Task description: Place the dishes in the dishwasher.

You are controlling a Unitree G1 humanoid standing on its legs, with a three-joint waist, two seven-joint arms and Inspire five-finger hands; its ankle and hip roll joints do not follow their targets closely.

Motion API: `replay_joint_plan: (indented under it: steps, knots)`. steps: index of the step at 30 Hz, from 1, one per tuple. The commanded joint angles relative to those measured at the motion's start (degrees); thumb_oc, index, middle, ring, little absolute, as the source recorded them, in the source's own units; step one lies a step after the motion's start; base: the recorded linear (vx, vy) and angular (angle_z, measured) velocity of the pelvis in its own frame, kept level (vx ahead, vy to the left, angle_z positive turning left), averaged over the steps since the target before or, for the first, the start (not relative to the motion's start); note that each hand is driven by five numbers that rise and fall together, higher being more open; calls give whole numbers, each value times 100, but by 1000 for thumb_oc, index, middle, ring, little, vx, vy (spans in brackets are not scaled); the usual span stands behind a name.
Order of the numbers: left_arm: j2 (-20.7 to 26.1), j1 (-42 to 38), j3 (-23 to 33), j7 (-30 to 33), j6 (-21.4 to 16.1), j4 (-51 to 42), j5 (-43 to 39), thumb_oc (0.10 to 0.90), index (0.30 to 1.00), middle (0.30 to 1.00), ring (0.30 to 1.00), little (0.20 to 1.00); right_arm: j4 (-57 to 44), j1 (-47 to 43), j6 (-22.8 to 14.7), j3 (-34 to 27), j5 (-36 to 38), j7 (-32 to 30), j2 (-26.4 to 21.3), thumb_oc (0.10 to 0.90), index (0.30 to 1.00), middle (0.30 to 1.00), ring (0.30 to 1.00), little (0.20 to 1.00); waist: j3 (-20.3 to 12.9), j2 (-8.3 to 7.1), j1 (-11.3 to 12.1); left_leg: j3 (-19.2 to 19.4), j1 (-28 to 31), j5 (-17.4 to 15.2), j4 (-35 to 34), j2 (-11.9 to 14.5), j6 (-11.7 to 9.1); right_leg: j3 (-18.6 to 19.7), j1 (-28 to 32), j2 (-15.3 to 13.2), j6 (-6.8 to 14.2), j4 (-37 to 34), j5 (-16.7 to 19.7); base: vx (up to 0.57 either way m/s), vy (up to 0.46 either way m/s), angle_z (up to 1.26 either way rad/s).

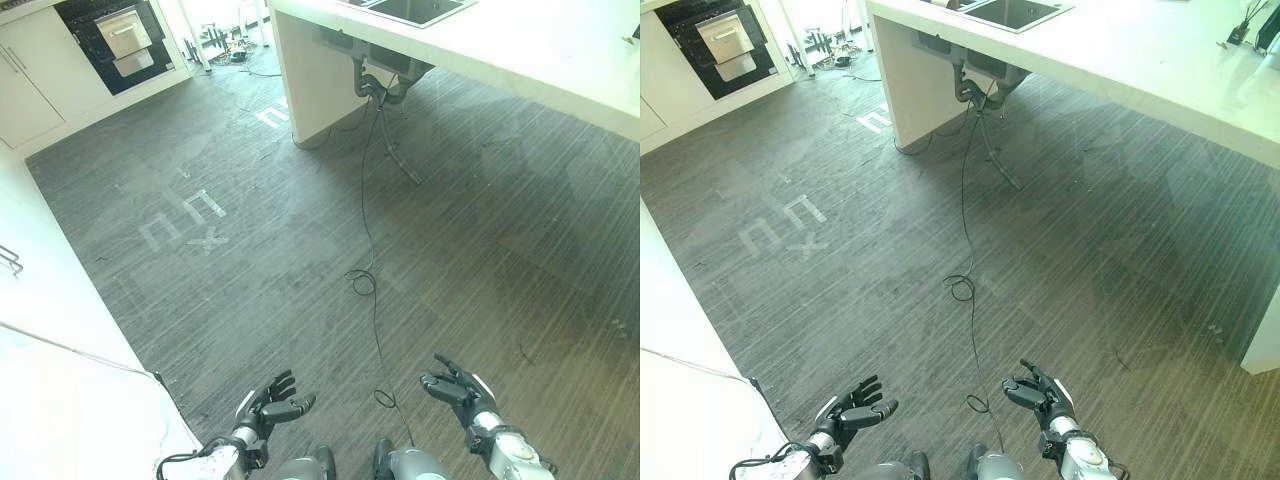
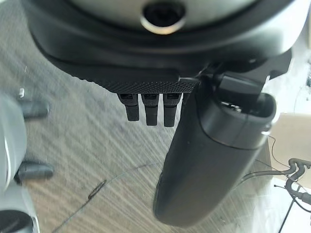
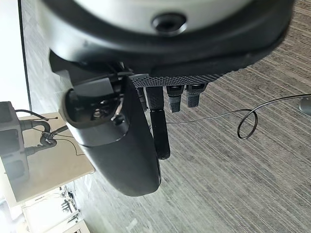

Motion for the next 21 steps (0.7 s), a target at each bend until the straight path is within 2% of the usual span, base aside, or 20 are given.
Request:
replay_joint_plan:
  steps: [1,3,4,5,6,8,10,11,12,13,14,15,16,17,19,20,21]
  knots:
    - [177,-316,144,-19,-759,-328,30,800,900,900,900,900,-191,-252,-612,-165,-56,131,-377,800,900,900,900,900,286,-54,129,135,-768,-183,1087,-63,-100,395,752,95,243,-475,-314,283,55,21]
    - [177,-265,179,-11,-811,-369,118,800,900,900,900,900,-208,-246,-619,-185,-99,112,-373,800,900,900,900,900,310,-27,174,129,-768,72,454,-68,-161,381,815,97,272,-475,-373,253,122,-3]
    - [182,-246,178,20,-831,-387,196,800,900,900,900,900,-231,-242,-602,-190,-114,80,-370,800,900,900,900,900,326,33,192,90,-958,184,361,33,-232,340,864,148,271,-475,-420,400,231,-20]
    - [181,-213,136,80,-849,-397,269,800,900,900,900,900,-248,-224,-584,-203,-102,11,-375,800,900,900,900,900,335,153,228,29,-1554,362,361,329,-372,241,987,243,241,-475,-502,427,251,-6]
    - [172,-202,131,80,-857,-393,274,800,900,900,900,900,-257,-207,-590,-217,-107,-3,-375,800,900,900,900,900,334,152,240,56,-1690,390,361,390,-402,198,1069,216,242,-475,-566,471,285,-3]
    - [157,-158,136,99,-906,-440,313,800,900,900,900,900,-255,-214,-658,-176,-143,-84,-392,800,900,900,900,900,238,167,276,270,-1746,288,361,455,-333,100,1273,104,307,-475,-719,446,364,10]
    - [152,-104,173,131,-888,-467,304,800,900,900,900,900,-298,-194,-619,-219,-120,-115,-349,800,900,900,900,900,143,130,336,164,-1670,133,361,242,-175,176,1530,47,429,-475,-793,479,340,-21]
    - [234,-89,189,124,-853,-504,454,800,900,900,900,900,-297,-152,-650,-288,-63,-151,-283,800,900,900,900,900,14,60,382,80,-1548,-36,361,63,21,137,1899,37,516,-475,-624,618,384,-33]
    - [298,-110,163,140,-789,-519,563,800,900,900,900,900,-303,-115,-650,-353,-123,-202,-209,800,900,900,900,900,-71,58,330,11,-1363,-264,361,-111,273,59,1920,-67,794,184,198,558,382,0]
    - [317,-126,155,138,-768,-515,575,800,900,900,900,900,-299,-108,-669,-365,-135,-229,-185,800,900,900,900,900,-89,56,312,-13,-1312,-326,361,-183,357,75,1735,-152,900,659,388,408,383,10]
    - [375,-179,88,144,-731,-472,561,800,900,900,900,900,-266,-113,-724,-368,-130,-309,-145,800,900,900,900,900,-79,64,260,-92,-1147,-465,361,-348,537,142,1324,-295,1099,1675,791,273,293,13]
    - [405,-210,54,162,-681,-436,579,800,900,900,900,900,-254,-113,-731,-363,-131,-363,-124,800,900,900,900,900,-65,77,247,-143,-1044,-551,361,-450,640,156,1053,-388,1182,2341,1047,291,299,15]
    - [419,-232,35,190,-648,-404,583,800,900,900,900,900,-229,-118,-735,-357,-139,-385,-113,800,900,900,900,900,-53,102,246,-184,-959,-614,361,-516,708,154,797,-481,1180,2827,1147,277,260,43]
    - [417,-253,7,250,-661,-340,545,800,900,900,900,900,-151,-145,-763,-325,-166,-401,-116,800,900,900,900,900,-18,168,219,-221,-828,-697,361,-525,760,123,466,-544,1085,3210,1107,296,211,52]
    - [401,-284,-43,295,-723,-245,441,800,900,900,900,900,-38,-193,-808,-272,-237,-414,-134,800,900,900,900,900,59,233,107,-261,-629,-775,361,-512,771,140,-11,-240,976,3058,828,273,67,11]
    - [409,-303,-52,266,-711,-242,447,800,900,900,900,900,-27,-173,-821,-287,-282,-460,-138,800,900,900,900,900,125,272,-10,-366,-494,-807,361,-522,741,189,-288,31,896,2681,648,246,-99,-6]
    - [422,-334,-15,187,-663,-232,475,800,900,900,900,900,-52,-140,-806,-329,-267,-510,-151,800,900,900,900,900,190,329,-119,-453,-484,-758,361,-469,723,143,-555,180,789,2168,688,265,-127,36]
